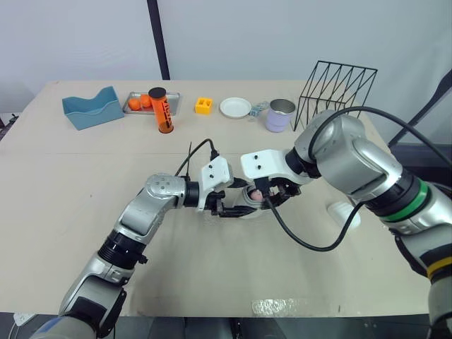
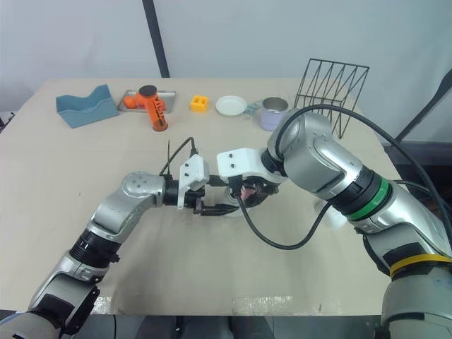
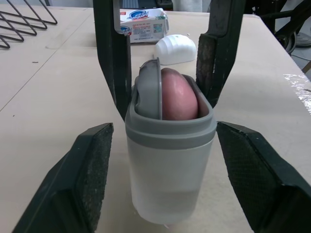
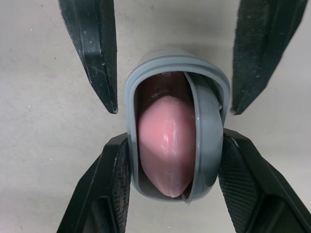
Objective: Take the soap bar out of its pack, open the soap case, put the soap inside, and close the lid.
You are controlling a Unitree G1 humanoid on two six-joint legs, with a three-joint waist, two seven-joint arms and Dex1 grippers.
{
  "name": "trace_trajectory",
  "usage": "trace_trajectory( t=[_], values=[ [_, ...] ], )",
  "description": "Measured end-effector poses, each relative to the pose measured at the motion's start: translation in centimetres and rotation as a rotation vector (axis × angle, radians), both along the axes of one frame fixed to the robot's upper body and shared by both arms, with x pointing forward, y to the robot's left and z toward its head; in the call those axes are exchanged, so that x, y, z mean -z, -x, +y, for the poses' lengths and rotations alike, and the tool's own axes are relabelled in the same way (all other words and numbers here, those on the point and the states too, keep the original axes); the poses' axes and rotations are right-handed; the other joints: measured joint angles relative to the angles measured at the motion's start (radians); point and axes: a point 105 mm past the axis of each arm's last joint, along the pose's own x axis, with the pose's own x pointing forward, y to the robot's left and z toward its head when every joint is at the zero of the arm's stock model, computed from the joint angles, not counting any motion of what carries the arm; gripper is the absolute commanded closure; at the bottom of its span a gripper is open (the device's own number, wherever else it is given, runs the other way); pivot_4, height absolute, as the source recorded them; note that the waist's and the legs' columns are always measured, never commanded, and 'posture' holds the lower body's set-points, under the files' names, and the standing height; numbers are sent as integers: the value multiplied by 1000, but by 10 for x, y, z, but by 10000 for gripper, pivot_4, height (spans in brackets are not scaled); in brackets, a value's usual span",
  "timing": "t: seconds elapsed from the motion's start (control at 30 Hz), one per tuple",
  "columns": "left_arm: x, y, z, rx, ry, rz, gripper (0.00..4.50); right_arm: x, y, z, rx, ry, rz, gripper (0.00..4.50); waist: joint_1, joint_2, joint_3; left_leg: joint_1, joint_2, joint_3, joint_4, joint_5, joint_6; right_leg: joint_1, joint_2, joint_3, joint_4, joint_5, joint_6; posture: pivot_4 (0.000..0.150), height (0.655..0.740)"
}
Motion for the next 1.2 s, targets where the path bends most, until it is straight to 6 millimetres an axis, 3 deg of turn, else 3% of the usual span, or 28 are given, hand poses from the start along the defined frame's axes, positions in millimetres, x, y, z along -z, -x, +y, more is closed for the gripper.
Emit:
trace_trajectory(
  t=[0.37,0.4,0.53,1.2],
  values=[
    [3,-2,-1,-5,-2,8,9758,-5,2,5,-2,-8,-8,24205,0,0,0,0,0,-1,0,0,0,0,0,0,0,0,0,1500,7371],
    [3,-1,-1,-5,0,8,15108,-5,2,5,-5,-8,-8,24205,0,0,0,0,0,-1,0,0,0,0,0,0,0,0,0,1500,7371],
    [3,-1,-2,1,-4,0,25627,-5,2,5,1,-9,-7,24205,0,0,0,0,0,-1,0,0,0,1,0,-1,0,0,0,1500,7371],
    [4,-3,-1,7,-14,-26,25625,-5,1,6,0,-12,-15,24205,0,0,0,0,-1,-2,0,0,0,1,-1,-2,0,0,0,1500,7371]
  ],
)
